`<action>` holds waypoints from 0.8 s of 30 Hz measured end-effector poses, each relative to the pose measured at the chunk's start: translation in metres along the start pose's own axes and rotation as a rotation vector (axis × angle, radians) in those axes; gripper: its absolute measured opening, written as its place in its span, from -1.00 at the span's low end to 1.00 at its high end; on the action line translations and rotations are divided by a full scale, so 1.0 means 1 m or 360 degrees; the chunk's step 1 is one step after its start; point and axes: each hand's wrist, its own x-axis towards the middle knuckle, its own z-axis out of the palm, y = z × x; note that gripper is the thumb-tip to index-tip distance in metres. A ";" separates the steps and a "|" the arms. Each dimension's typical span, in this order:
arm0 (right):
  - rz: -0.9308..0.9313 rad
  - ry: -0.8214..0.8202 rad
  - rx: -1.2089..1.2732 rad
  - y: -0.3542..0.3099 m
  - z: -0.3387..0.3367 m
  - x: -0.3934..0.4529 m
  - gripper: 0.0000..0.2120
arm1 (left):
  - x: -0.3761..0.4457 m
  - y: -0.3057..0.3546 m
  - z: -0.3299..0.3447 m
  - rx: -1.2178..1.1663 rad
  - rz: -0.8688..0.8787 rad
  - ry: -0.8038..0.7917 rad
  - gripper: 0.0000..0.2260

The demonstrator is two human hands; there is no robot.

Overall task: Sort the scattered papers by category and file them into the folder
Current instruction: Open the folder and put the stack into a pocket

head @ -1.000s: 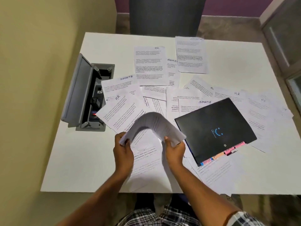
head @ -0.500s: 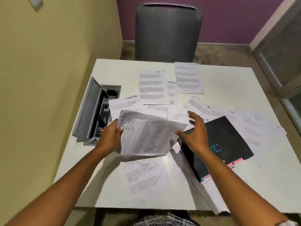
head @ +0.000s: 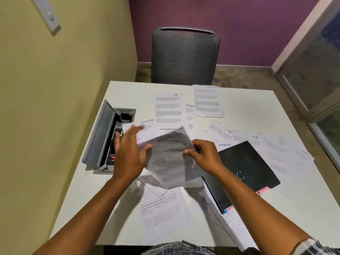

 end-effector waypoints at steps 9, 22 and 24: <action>0.0400 0.0270 0.0903 0.009 0.007 -0.022 -0.87 | -0.030 0.010 0.033 -0.1180 -0.0863 -0.0278 -0.83; 0.0468 0.0331 0.0589 0.036 0.073 -0.061 -0.71 | -0.084 -0.016 0.080 -0.0856 -0.0877 -0.0071 -0.64; 0.0393 0.0417 0.0514 0.030 0.071 -0.062 -0.56 | -0.083 -0.017 0.079 -0.0853 -0.0882 -0.0118 -0.62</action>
